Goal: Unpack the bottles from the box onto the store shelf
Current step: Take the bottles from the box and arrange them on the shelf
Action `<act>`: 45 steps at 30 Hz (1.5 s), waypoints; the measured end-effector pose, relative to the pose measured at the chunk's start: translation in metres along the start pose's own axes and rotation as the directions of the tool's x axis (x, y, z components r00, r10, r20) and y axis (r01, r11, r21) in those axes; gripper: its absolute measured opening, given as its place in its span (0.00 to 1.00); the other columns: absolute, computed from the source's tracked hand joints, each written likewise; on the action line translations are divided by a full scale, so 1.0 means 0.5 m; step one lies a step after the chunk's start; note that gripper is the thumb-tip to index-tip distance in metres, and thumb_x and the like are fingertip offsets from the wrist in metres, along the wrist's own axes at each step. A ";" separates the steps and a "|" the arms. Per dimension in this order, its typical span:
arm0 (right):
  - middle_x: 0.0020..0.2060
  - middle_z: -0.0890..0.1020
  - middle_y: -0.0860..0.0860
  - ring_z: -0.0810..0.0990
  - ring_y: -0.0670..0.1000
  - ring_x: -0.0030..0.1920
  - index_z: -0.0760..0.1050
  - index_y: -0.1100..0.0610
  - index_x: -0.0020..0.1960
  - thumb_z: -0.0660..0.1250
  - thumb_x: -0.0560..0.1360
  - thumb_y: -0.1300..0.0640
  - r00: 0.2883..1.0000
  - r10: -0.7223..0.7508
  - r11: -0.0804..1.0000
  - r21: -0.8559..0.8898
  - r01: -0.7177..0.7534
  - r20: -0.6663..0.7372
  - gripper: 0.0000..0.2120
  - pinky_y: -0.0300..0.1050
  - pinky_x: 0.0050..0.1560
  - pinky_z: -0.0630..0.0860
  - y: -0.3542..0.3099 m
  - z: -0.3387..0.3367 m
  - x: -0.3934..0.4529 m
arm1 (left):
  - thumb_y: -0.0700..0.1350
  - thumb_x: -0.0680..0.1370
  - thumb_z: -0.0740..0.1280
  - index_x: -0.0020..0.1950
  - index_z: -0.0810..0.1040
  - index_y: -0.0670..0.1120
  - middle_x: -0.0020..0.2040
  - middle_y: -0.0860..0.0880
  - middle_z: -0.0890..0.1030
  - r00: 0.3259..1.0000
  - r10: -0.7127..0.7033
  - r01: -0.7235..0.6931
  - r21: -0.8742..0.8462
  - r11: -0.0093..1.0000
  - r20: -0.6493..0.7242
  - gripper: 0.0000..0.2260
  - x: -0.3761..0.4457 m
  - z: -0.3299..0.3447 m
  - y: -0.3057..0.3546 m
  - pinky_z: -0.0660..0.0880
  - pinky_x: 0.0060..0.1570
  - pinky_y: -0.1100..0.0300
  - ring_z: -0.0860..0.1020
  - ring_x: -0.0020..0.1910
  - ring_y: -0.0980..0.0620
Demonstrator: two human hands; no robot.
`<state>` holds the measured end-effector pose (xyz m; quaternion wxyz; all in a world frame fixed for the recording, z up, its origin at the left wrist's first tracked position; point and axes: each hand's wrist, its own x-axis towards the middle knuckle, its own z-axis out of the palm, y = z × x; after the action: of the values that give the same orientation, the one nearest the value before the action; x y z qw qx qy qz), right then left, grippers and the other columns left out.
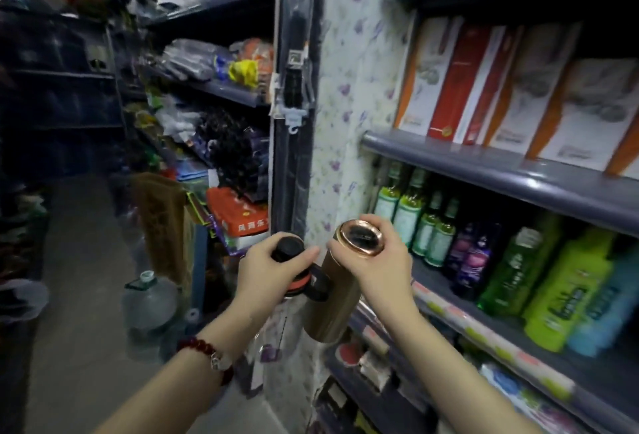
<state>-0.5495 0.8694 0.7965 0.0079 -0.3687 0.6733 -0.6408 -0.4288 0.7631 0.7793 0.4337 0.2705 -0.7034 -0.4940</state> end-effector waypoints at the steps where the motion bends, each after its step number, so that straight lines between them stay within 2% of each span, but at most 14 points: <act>1: 0.42 0.84 0.43 0.82 0.41 0.45 0.76 0.48 0.51 0.79 0.61 0.52 1.000 -0.006 1.000 0.002 0.006 -0.027 0.21 0.40 0.50 0.77 -0.013 -0.017 0.010 | 0.50 0.69 0.76 0.40 0.81 0.46 0.39 0.46 0.84 0.999 0.015 -0.015 -0.016 1.000 0.037 0.08 0.012 0.015 0.023 0.78 0.49 0.51 0.82 0.44 0.49; 4: 0.43 0.84 0.44 0.82 0.40 0.45 0.76 0.48 0.53 0.79 0.63 0.54 0.993 -0.033 0.999 0.004 0.034 -0.112 0.21 0.40 0.51 0.77 -0.056 -0.073 0.031 | 0.54 0.67 0.76 0.39 0.81 0.47 0.38 0.47 0.83 0.991 0.069 -0.062 -0.063 0.996 0.117 0.11 0.040 0.060 0.087 0.79 0.45 0.50 0.82 0.40 0.49; 7: 0.42 0.84 0.43 0.82 0.38 0.44 0.77 0.49 0.53 0.78 0.64 0.55 0.980 -0.059 0.998 0.006 0.061 -0.191 0.20 0.36 0.49 0.76 -0.091 -0.134 0.049 | 0.54 0.67 0.76 0.38 0.81 0.49 0.36 0.49 0.83 0.984 0.112 -0.096 -0.115 0.989 0.140 0.10 0.057 0.106 0.150 0.77 0.35 0.64 0.79 0.36 0.56; 9: 0.43 0.84 0.43 0.82 0.39 0.45 0.77 0.47 0.53 0.79 0.63 0.54 0.968 -0.076 0.997 0.001 0.079 -0.237 0.20 0.37 0.49 0.76 -0.113 -0.173 0.061 | 0.52 0.68 0.76 0.40 0.82 0.47 0.35 0.51 0.83 0.976 0.154 -0.132 -0.141 0.981 0.153 0.09 0.063 0.135 0.200 0.74 0.35 0.69 0.79 0.36 0.58; 12: 0.43 0.85 0.44 0.83 0.42 0.46 0.77 0.48 0.52 0.78 0.64 0.53 0.946 -0.116 0.991 0.023 0.129 -0.302 0.19 0.42 0.51 0.79 -0.146 -0.234 0.080 | 0.51 0.68 0.76 0.41 0.82 0.46 0.37 0.51 0.84 0.953 0.250 -0.224 -0.159 0.962 0.171 0.09 0.065 0.174 0.278 0.76 0.44 0.62 0.80 0.38 0.56; 15: 0.43 0.84 0.42 0.82 0.40 0.44 0.76 0.47 0.51 0.78 0.65 0.53 0.911 -0.188 0.976 0.035 0.216 -0.367 0.18 0.38 0.49 0.77 -0.187 -0.294 0.096 | 0.52 0.68 0.76 0.43 0.82 0.47 0.40 0.50 0.84 0.918 0.361 -0.336 -0.164 0.928 0.162 0.10 0.058 0.209 0.357 0.77 0.52 0.51 0.82 0.45 0.51; 19: 0.43 0.82 0.41 0.81 0.39 0.45 0.75 0.46 0.54 0.78 0.66 0.54 0.854 -0.269 0.942 0.064 0.330 -0.445 0.20 0.34 0.46 0.76 -0.234 -0.364 0.109 | 0.55 0.68 0.76 0.43 0.81 0.52 0.42 0.53 0.83 0.826 0.557 -0.548 -0.103 0.830 0.091 0.10 0.039 0.250 0.443 0.78 0.51 0.52 0.81 0.46 0.55; 23: 0.45 0.81 0.44 0.81 0.40 0.45 0.74 0.50 0.56 0.78 0.66 0.57 0.783 -0.326 0.891 0.103 0.441 -0.529 0.22 0.34 0.48 0.77 -0.261 -0.415 0.123 | 0.55 0.68 0.75 0.45 0.82 0.53 0.45 0.56 0.82 0.689 0.725 -0.724 -0.031 0.689 -0.006 0.10 0.013 0.293 0.504 0.76 0.51 0.58 0.79 0.48 0.60; 27: 0.46 0.80 0.44 0.80 0.37 0.44 0.74 0.55 0.58 0.77 0.67 0.61 0.726 -0.350 0.849 0.127 0.513 -0.592 0.23 0.32 0.46 0.75 -0.280 -0.466 0.146 | 0.54 0.68 0.75 0.48 0.82 0.51 0.48 0.57 0.81 0.570 0.822 -0.821 -0.034 0.570 0.010 0.13 0.019 0.336 0.547 0.76 0.54 0.57 0.79 0.51 0.58; 31: 0.46 0.79 0.43 0.79 0.37 0.44 0.74 0.55 0.58 0.77 0.67 0.61 0.662 -0.373 0.836 0.074 0.544 -0.649 0.23 0.30 0.45 0.74 -0.284 -0.511 0.165 | 0.54 0.69 0.75 0.50 0.82 0.51 0.49 0.56 0.82 0.504 0.863 -0.861 -0.060 0.505 0.038 0.13 0.035 0.382 0.575 0.76 0.55 0.54 0.78 0.53 0.57; 35: 0.47 0.79 0.42 0.80 0.38 0.46 0.74 0.53 0.59 0.78 0.66 0.59 0.628 -0.380 0.855 0.000 0.518 -0.679 0.24 0.33 0.48 0.76 -0.275 -0.553 0.177 | 0.53 0.68 0.76 0.50 0.82 0.50 0.50 0.55 0.82 0.498 0.862 -0.849 -0.151 0.507 0.098 0.13 0.056 0.430 0.589 0.76 0.55 0.55 0.79 0.53 0.56; 39: 0.45 0.80 0.38 0.80 0.37 0.47 0.72 0.48 0.59 0.79 0.64 0.54 0.632 -0.350 0.894 -0.046 0.445 -0.691 0.27 0.34 0.49 0.76 -0.266 -0.586 0.202 | 0.54 0.67 0.75 0.48 0.82 0.52 0.47 0.56 0.83 0.570 0.791 -0.756 -0.235 0.611 0.222 0.13 0.093 0.471 0.605 0.77 0.55 0.59 0.79 0.51 0.60; 42: 0.46 0.80 0.41 0.80 0.36 0.46 0.72 0.48 0.58 0.80 0.62 0.53 0.639 -0.324 0.918 -0.069 0.391 -0.698 0.28 0.34 0.48 0.75 -0.262 -0.599 0.230 | 0.54 0.67 0.76 0.45 0.83 0.53 0.43 0.56 0.84 0.593 0.741 -0.691 -0.274 0.669 0.315 0.10 0.131 0.497 0.623 0.78 0.53 0.60 0.81 0.47 0.62; 45: 0.48 0.81 0.43 0.81 0.40 0.48 0.73 0.48 0.57 0.81 0.60 0.50 0.650 -0.271 0.942 -0.058 0.329 -0.710 0.29 0.42 0.52 0.78 -0.265 -0.608 0.267 | 0.54 0.67 0.76 0.43 0.84 0.52 0.42 0.56 0.85 0.587 0.720 -0.650 -0.315 0.692 0.372 0.09 0.170 0.518 0.637 0.78 0.52 0.59 0.82 0.45 0.61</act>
<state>-0.7294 1.0748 1.0276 -0.3435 -0.1996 0.5289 -0.7500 -0.6812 0.9298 1.0692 0.4257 -0.1815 -0.7973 -0.3875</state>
